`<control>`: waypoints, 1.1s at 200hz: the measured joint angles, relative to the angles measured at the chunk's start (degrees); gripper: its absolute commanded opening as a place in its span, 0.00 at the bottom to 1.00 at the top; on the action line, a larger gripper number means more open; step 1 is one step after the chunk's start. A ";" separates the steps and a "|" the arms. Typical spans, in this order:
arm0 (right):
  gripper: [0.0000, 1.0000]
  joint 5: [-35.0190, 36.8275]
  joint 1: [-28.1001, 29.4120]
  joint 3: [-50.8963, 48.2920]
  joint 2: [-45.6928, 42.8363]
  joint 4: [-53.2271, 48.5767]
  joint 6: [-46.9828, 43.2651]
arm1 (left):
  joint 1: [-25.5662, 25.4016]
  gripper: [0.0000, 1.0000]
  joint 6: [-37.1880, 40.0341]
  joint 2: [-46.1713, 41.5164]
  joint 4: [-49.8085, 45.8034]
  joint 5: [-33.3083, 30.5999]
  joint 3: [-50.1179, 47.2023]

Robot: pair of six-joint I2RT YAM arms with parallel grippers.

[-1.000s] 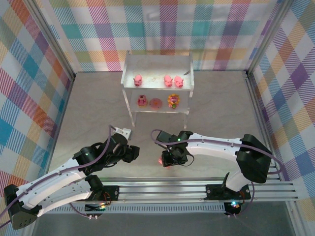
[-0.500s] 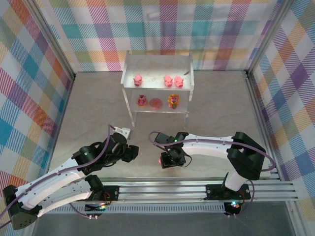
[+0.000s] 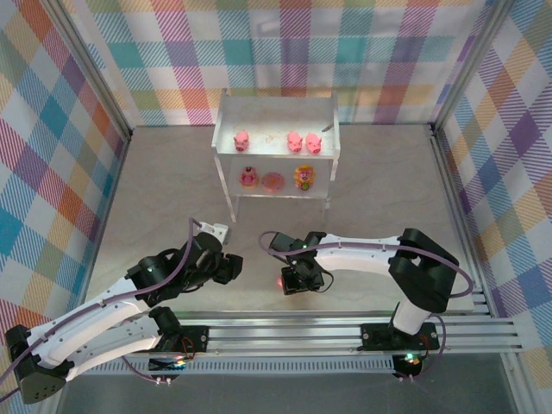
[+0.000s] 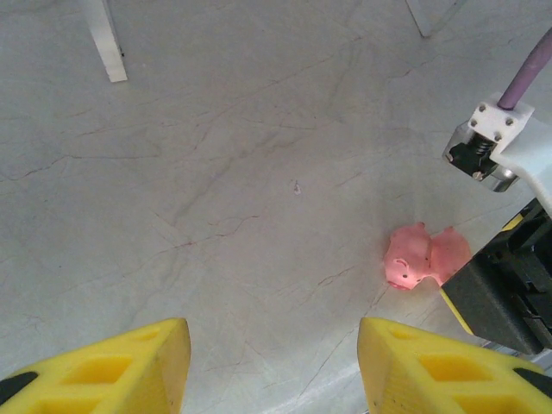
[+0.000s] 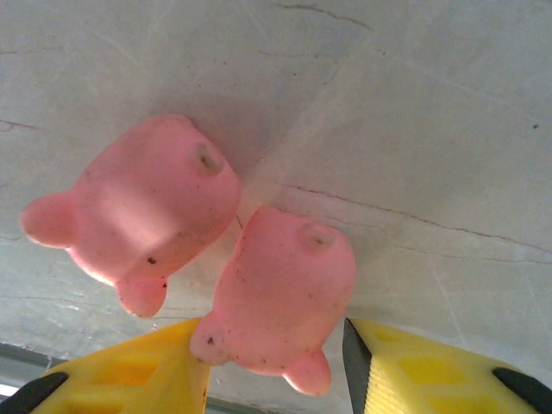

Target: Place and organize the plastic toys onto the shelf

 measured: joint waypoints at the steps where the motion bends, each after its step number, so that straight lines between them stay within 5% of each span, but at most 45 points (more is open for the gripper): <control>1: 0.40 0.00 0.00 0.00 0.04 0.00 -0.09 | 0.02 0.54 0.00 0.00 0.00 0.00 0.00; 41: 0.19 0.09 -0.07 0.26 0.39 -0.04 -0.70 | 0.11 0.54 0.17 0.00 0.00 0.00 0.00; 105: 0.02 1.77 -0.07 1.14 -0.15 -2.05 -2.27 | 0.37 0.54 0.87 0.57 0.02 0.02 0.00; 160: 0.00 4.63 -0.07 9.31 -7.39 -9.70 -6.45 | 0.46 0.54 1.29 1.53 -0.02 0.02 1.53; 220: 0.00 11.96 -0.07 30.49 -11.26 -19.80 -14.80 | 1.14 0.56 3.13 3.13 -3.06 -0.55 9.27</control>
